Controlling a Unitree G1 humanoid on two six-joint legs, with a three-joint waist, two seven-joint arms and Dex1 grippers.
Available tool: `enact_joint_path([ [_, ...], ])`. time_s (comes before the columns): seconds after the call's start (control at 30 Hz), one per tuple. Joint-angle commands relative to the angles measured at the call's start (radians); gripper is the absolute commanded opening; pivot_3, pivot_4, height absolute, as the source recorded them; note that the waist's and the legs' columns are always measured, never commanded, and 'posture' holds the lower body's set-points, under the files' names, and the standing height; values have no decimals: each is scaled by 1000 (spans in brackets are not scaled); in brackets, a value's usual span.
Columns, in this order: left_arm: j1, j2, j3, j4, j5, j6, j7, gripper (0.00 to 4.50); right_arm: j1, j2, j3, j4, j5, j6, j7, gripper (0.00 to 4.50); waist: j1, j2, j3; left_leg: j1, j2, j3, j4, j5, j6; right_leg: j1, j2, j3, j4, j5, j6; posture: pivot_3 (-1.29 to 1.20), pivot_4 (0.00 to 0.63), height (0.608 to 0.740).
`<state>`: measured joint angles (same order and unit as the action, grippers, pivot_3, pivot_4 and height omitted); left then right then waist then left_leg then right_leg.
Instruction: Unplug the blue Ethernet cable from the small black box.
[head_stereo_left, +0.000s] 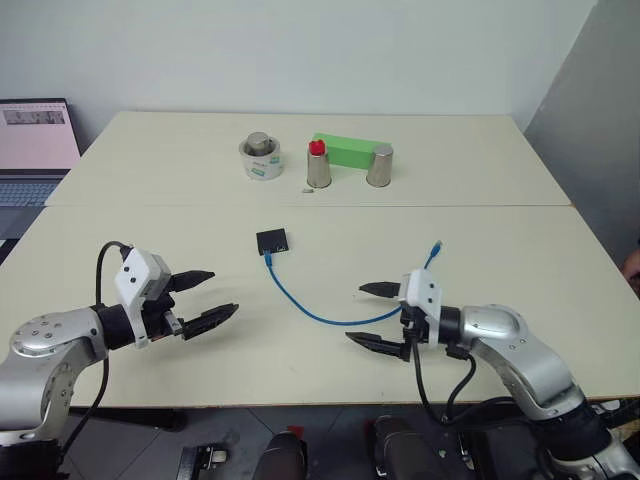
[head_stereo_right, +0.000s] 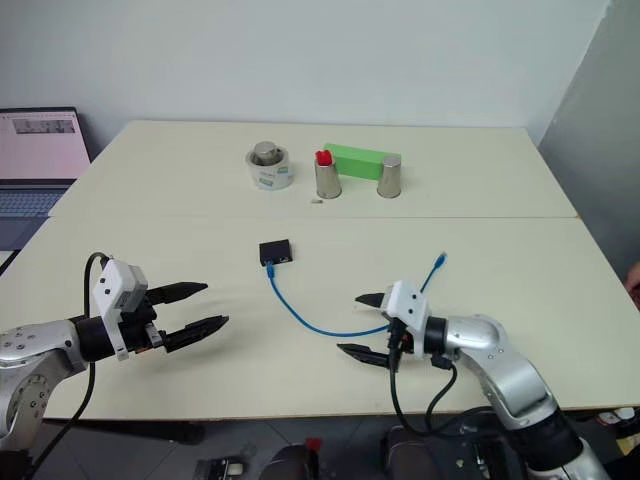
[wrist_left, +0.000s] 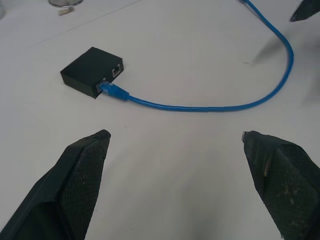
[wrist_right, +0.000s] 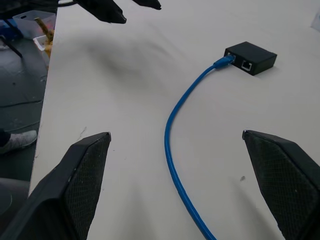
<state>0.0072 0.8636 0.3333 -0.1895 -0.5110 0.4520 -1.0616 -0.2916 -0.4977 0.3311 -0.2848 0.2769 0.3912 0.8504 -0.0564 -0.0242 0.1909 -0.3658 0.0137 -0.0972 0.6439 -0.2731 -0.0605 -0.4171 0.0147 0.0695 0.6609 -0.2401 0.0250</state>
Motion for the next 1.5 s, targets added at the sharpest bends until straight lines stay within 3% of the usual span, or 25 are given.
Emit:
enact_joint_path([
  [0.03, -21, 48, -3, -11, -19, -21, -75, 4500, -73, 66, 68, 78, -57, 2, -8, 4476, 0, 0, 0, 0, 0, 0, 0, 0, 0, 0, 0, 0, 0, 0, -1, 0, 150, 740],
  [0.2, -41, 88, -20, 46, 12, -40, -113, 4500, -145, 144, 114, 220, -123, -32, -16, 4476, -1, 0, 0, -1, 1, 0, -1, 0, 0, -3, 1, 0, 3, 1, 1, 0, 150, 740],
  [0.23, -51, 89, -19, 48, 8, -41, -115, 4500, -153, 146, 123, 235, -138, -37, -12, 4303, 0, 0, 0, -1, 1, 1, -1, 0, 0, -3, 1, 0, 3, 1, 2, 0, 150, 740],
  [0.67, -83, 101, -28, 76, 28, -72, -131, 4500, -170, 102, 156, 280, -239, -70, 46, 1274, 0, 0, 0, -2, 1, -1, 0, 0, 0, -3, 1, -1, 3, 1, 2, 0, 150, 740],
  [0.83, -115, 95, -51, 95, 34, -73, -129, 4500, -152, 15, 135, 266, -247, -104, 106, 25, 5, 0, 0, -2, 0, -1, 1, 0, 0, -2, 0, -1, 3, 2, 3, 0, 150, 740],
  [1.1, -142, 85, -88, 120, 48, -93, -134, 4500, -45, -292, -22, 245, -218, -205, 219, 25, 22, 0, 0, -3, -1, 0, 1, 0, 0, -2, -1, -1, 0, 2, 3, 0, 150, 740],
  [1.27, -161, 72, -111, 132, 51, -98, -137, 4500, -13, -421, -89, 258, -205, -234, 288, 25, 26, 0, 0, -3, -2, 0, 1, 0, 0, -1, -1, 0, 0, 2, 3, 0, 150, 740],
  [1.5, -178, 63, -133, 140, 54, -103, -136, 4500, -34, -380, -113, 172, -147, -181, 285, 1512, 11, 0, 0, -1, 0, 1, 1, 0, 0, -2, 0, 0, 2, 2, 4, 0, 150, 740],
])
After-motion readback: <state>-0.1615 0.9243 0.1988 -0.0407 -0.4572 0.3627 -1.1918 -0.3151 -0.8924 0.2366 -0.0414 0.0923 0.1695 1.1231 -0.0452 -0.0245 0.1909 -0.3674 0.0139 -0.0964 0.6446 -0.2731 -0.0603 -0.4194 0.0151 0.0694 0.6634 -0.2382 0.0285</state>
